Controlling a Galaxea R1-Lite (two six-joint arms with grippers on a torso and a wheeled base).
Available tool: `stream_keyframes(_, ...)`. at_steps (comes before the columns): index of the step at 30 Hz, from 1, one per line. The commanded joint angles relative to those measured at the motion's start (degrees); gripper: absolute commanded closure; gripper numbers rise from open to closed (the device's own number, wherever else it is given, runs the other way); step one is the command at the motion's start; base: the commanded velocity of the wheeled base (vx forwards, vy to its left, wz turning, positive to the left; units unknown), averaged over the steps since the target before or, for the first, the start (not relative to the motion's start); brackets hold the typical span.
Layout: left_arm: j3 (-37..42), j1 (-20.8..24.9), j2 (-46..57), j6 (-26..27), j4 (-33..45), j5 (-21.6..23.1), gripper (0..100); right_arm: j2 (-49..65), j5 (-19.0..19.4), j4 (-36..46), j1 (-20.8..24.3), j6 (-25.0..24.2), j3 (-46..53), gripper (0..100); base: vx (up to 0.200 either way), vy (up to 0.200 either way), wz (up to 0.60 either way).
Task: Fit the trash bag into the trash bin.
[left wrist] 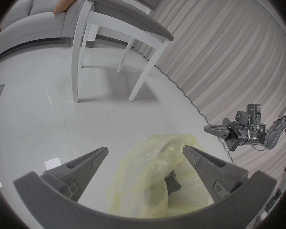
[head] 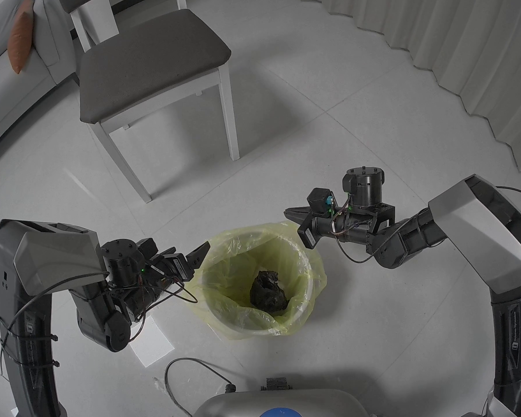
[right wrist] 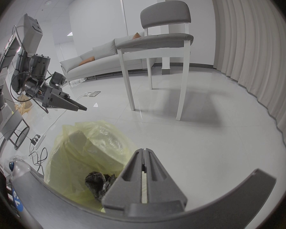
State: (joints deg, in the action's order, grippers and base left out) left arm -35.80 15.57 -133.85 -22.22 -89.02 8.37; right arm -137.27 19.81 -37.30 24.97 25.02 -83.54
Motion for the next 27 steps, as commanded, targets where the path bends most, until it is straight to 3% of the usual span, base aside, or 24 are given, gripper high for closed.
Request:
stream_keyframes(1,-0.7,-0.4,-2.7,-0.1,-1.0,0.0,0,0.7,0.0,0.0,0.3,0.0,0.7,100,0.0,0.0,0.0)
stream_keyframes(13,-1.8,1.0,-6.6,-0.9,-1.0,0.5,0,0.6,0.0,0.1,0.5,0.0,0.9,100,0.0,0.0,0.0)
stream_keyframes(20,-3.5,2.8,-6.6,-5.1,-1.0,0.4,0,0.7,0.0,0.0,0.4,0.1,1.0,100,0.0,0.0,0.0)
stream_keyframes(27,-4.3,3.2,-7.0,-5.4,-1.0,0.4,0,0.7,0.0,0.0,0.3,0.1,1.0,100,0.0,0.0,0.0)
